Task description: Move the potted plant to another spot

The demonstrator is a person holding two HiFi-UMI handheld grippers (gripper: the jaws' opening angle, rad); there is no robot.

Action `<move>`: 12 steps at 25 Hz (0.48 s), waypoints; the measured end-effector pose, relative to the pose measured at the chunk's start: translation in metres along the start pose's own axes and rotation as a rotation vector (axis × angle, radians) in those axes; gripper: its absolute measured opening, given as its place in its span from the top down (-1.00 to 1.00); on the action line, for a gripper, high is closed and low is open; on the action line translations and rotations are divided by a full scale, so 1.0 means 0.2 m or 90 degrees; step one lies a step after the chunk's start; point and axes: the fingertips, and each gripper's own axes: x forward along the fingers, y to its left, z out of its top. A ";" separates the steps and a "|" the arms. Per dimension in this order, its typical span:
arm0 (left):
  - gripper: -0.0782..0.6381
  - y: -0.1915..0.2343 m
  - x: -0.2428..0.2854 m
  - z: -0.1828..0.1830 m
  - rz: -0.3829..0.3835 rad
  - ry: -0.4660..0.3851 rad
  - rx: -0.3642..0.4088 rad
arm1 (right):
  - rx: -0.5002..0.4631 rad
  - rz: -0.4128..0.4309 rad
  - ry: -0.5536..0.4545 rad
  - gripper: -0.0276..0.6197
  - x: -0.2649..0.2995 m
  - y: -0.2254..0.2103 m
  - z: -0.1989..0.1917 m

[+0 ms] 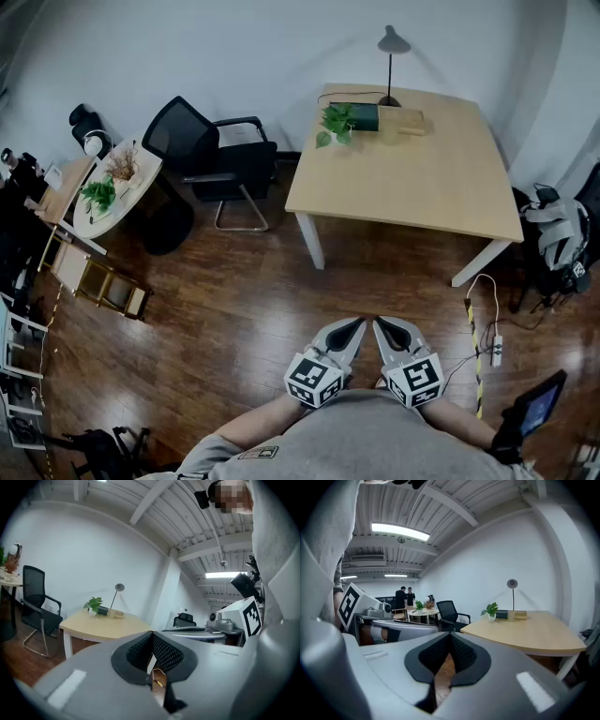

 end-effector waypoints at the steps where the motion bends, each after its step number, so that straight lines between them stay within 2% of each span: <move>1: 0.80 0.02 -0.01 0.01 0.000 0.000 -0.002 | 0.000 -0.002 0.000 0.90 0.02 0.01 0.01; 12: 0.80 0.23 -0.03 0.04 -0.010 0.002 -0.009 | 0.008 -0.033 -0.003 0.90 0.22 0.01 0.05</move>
